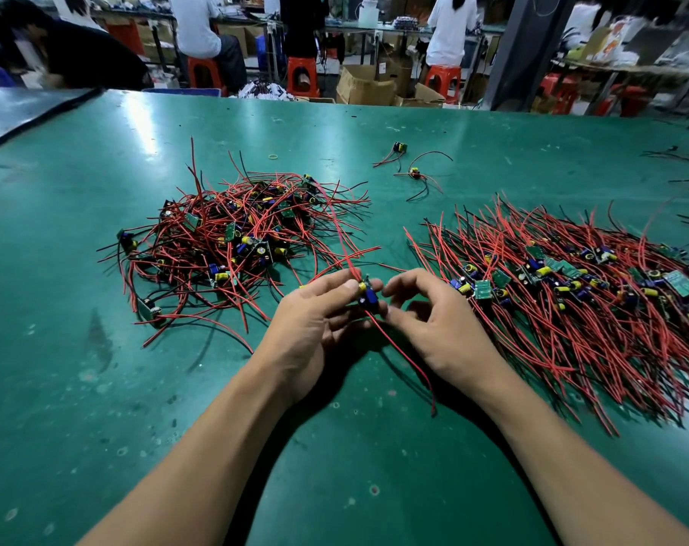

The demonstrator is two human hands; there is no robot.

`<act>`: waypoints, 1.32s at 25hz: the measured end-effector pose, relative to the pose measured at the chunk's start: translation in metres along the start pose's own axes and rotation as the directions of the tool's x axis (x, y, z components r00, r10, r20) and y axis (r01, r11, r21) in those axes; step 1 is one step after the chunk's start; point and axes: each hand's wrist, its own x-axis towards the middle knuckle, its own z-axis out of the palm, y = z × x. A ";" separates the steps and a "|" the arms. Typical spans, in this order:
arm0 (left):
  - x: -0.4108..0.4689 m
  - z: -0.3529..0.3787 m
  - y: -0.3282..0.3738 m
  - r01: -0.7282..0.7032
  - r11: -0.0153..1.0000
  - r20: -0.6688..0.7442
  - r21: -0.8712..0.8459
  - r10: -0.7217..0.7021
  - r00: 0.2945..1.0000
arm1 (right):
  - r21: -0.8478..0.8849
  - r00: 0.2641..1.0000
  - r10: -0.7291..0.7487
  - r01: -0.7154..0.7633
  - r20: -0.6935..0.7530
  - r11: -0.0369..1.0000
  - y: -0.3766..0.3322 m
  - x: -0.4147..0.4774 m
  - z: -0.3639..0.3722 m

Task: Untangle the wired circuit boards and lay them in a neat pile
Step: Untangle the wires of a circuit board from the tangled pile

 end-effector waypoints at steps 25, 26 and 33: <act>-0.001 -0.002 0.002 0.240 0.967 0.204 -0.085 -0.218 0.954 | 0.712 0.928 0.189 -0.368 0.321 0.597 -0.026 -0.003 -0.014; -0.003 -0.001 0.002 0.244 0.969 0.226 -0.037 -0.230 0.947 | 0.696 0.917 0.212 -0.395 0.338 0.599 -0.025 -0.003 -0.015; -0.003 -0.003 -0.008 0.091 0.987 0.246 0.135 -0.122 0.962 | 0.583 0.933 0.255 -0.357 0.253 0.729 -0.017 0.004 -0.020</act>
